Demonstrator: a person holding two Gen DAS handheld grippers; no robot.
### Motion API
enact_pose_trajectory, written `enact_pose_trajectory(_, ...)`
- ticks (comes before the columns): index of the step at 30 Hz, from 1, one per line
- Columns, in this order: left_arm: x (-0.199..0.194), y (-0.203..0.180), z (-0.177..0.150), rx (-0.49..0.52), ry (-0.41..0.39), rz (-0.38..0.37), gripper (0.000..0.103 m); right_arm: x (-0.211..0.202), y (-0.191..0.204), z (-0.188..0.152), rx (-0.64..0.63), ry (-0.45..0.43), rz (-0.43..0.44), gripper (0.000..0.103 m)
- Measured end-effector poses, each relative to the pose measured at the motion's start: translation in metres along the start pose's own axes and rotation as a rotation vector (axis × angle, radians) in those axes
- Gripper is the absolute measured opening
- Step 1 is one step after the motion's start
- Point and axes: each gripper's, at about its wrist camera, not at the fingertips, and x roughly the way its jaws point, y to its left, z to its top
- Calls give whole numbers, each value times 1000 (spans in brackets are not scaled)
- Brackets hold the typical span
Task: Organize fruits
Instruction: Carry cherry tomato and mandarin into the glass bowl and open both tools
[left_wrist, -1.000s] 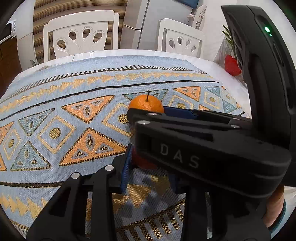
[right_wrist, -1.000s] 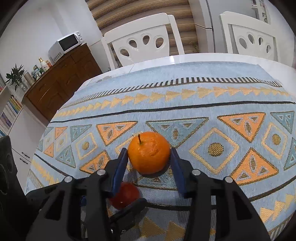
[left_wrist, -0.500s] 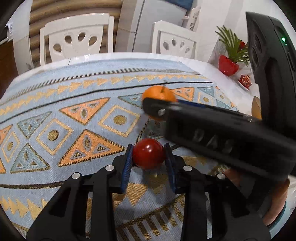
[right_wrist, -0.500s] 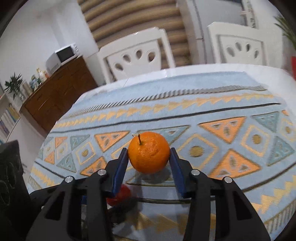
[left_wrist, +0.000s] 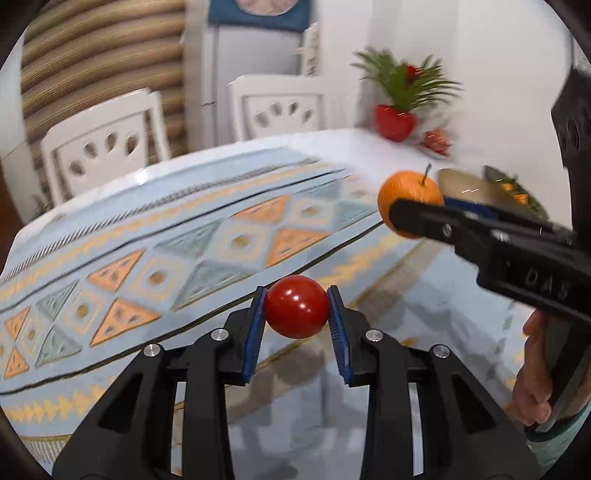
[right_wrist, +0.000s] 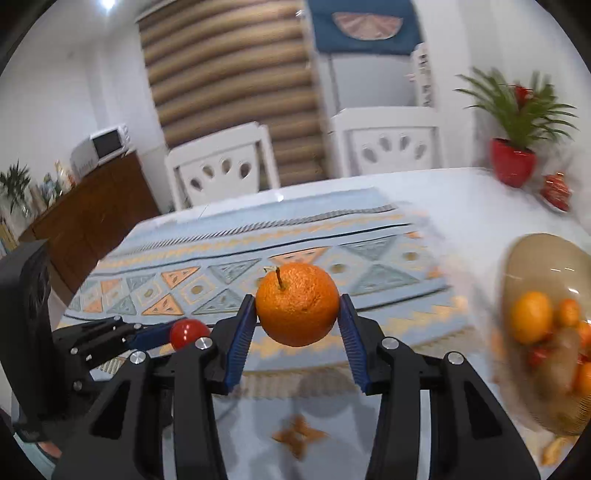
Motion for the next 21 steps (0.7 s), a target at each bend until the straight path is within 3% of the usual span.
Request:
enact_pose_trajectory(7, 6, -89, 46, 62, -32, -99, 32, -76, -83, 8, 78, -89, -128, 45)
enact_pose_trajectory(10, 19, -123, 63, 32, -18, -169, 32, -93, -122, 8, 136, -104, -176, 45)
enact_pose_trajectory(12, 37, -142, 74, -10, 18, -224, 32, -96, -154, 8, 185, -89, -208, 45)
enact_pose_trajectory(21, 88, -215, 94, 45, 77, -253, 32, -79, -249, 8, 363, 2, -240, 45)
